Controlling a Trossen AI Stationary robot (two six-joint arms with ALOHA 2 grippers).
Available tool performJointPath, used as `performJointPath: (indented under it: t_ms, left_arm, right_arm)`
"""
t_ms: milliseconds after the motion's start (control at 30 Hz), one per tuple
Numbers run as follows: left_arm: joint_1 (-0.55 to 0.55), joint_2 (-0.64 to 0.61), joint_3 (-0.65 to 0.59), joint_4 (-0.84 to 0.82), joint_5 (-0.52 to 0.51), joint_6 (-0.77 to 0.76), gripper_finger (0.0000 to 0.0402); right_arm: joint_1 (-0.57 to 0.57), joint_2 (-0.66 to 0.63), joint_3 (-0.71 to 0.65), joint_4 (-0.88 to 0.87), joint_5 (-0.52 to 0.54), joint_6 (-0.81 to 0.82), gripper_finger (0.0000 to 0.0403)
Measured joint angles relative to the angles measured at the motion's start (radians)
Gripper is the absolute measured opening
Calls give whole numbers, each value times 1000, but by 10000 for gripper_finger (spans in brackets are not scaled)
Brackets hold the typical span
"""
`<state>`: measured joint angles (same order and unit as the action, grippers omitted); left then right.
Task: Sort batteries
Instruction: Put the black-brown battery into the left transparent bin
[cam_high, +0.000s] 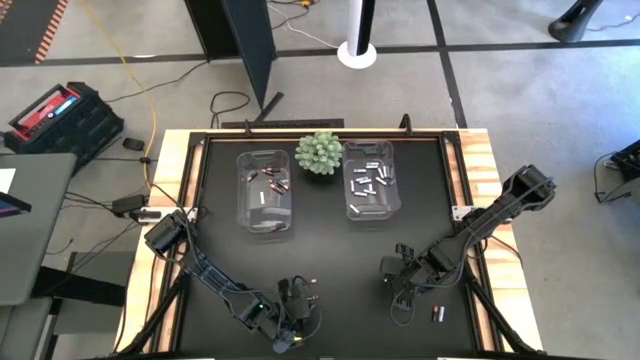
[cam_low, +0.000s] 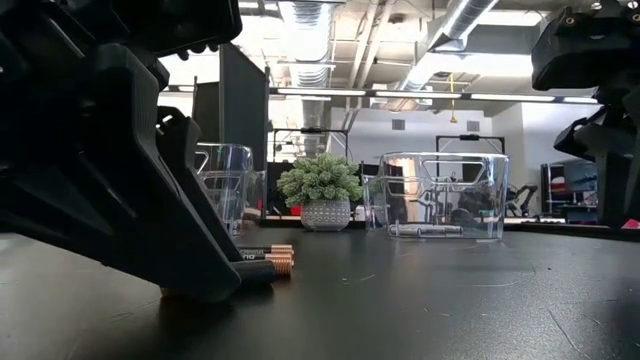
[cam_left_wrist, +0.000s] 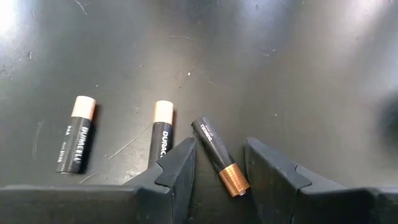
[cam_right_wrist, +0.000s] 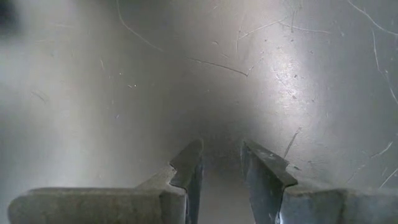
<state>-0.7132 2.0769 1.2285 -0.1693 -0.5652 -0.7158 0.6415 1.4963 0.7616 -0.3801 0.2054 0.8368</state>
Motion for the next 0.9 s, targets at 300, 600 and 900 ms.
performJointPath:
  t_ms: [300, 600, 900]
  left_arm:
    - [-5, 1, -2, -4, 11, -4, 128]
    - [-6, 1, -2, 2, 37, -12, 68]
    - [-6, 2, 13, 0, 52, -6, 40]
  right_arm:
    - [0, 0, 0, 0, 0, 0, 126]
    - [0, 0, 0, 0, 0, 0, 126]
    - [0, 0, 0, 0, 0, 0, 126]
